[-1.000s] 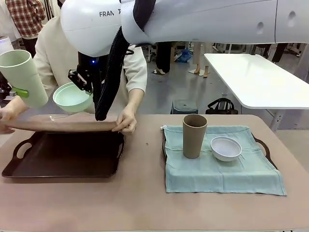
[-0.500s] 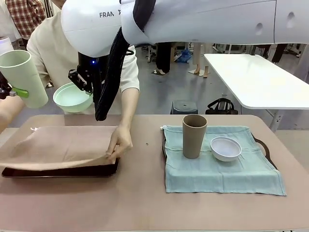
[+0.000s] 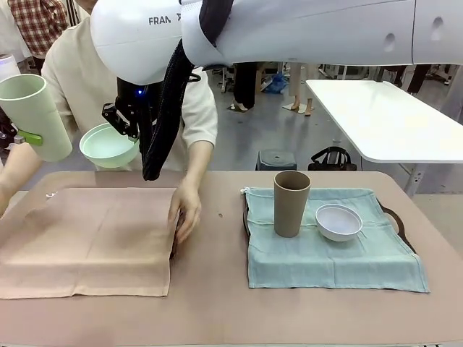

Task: Set up a tray with a mat and arrange the tableware.
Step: Place the Picnic Bowl and Reusable plastic cup back onto the Handle tray in front of the human's position.

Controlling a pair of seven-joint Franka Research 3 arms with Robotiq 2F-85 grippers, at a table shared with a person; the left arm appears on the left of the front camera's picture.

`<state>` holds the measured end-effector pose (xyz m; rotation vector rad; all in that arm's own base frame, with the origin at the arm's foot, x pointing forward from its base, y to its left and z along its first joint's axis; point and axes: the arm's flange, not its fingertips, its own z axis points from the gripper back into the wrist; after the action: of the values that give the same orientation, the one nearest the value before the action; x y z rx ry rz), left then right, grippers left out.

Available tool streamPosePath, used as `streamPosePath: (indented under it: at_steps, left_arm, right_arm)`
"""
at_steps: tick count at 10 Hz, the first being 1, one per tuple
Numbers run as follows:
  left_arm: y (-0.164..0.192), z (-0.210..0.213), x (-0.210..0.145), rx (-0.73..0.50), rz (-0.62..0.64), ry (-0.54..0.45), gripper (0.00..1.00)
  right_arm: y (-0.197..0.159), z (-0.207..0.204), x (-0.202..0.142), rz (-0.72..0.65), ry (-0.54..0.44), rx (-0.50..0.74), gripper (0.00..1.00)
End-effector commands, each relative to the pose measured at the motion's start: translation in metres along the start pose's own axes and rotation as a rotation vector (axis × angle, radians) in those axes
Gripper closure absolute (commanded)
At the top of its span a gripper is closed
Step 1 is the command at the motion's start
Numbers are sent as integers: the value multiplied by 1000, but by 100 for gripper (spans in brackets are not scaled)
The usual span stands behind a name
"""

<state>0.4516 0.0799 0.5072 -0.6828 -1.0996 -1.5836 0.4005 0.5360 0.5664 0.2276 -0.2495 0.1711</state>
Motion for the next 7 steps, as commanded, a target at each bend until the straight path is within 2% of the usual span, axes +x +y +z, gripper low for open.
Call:
streamPosePath:
  at_steps: [1,7]
  left_arm:
    - [2,0,2,9,-18,-6,27]
    - [2,0,2,9,-18,-6,27]
  right_arm:
    - [1,-1,0,0,-11,-2,100]
    - [1,-1,0,0,-11,-2,100]
